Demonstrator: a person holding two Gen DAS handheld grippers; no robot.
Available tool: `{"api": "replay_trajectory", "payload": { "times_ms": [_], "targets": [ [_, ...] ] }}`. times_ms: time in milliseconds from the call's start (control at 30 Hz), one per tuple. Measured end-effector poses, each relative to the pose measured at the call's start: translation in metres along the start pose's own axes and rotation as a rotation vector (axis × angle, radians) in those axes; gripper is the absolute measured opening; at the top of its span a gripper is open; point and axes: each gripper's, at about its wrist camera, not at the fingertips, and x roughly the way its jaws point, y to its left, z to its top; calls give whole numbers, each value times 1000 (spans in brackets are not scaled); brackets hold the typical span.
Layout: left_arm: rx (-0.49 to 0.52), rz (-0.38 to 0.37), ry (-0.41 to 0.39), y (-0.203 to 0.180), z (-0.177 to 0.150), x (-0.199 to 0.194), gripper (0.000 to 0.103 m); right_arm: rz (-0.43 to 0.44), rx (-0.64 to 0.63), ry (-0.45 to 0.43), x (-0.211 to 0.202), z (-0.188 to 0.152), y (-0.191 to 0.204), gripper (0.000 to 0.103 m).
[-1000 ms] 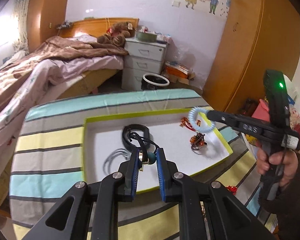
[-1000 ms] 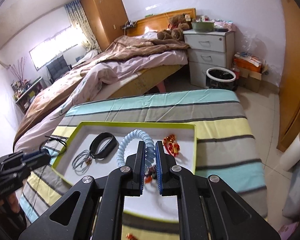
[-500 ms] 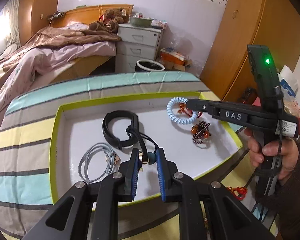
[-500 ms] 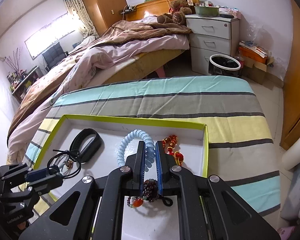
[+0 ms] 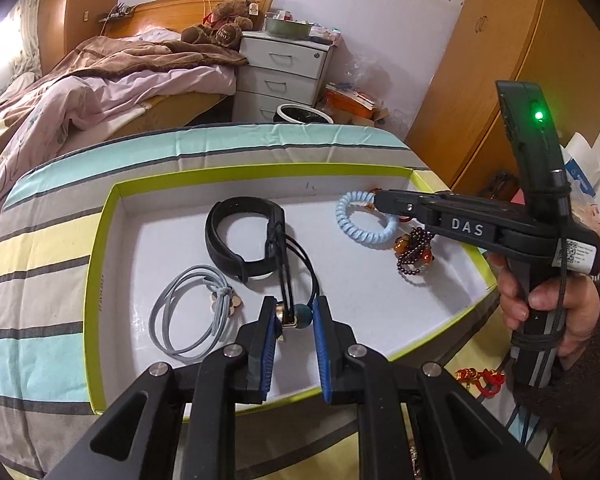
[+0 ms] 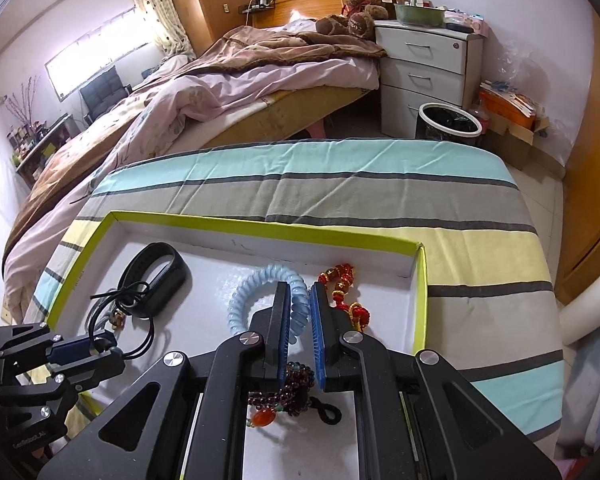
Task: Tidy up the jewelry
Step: 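Open the left tool releasing the black hair tie while the right tool releases the blue coil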
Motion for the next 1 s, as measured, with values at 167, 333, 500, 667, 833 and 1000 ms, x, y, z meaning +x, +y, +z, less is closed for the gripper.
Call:
{"api": "replay_trajectory", "payload": {
  "times_ms": [167,333,500,667,833,1000],
  "targets": [
    [-7,3,10,2,0,2,17,3,3,6,1,0,0,10],
    [-10,0,5,2,0,0,18,0,5,0,1,0,0,10],
    [-8,3,-3,1,0,-3,18,7,3,-8,-1,-1,0,17],
    [-10,2,-14,-1,-1,-9,21,28,10,-23,-8,-2,1,19],
    [-5,-25,-43,-8,-5,-26,35,45,12,-58,-28,-5,4,35],
    [-12,-41,-70,-15,-13,-48,36,54,2,-112,-61,-16,10,38]
  ]
}}
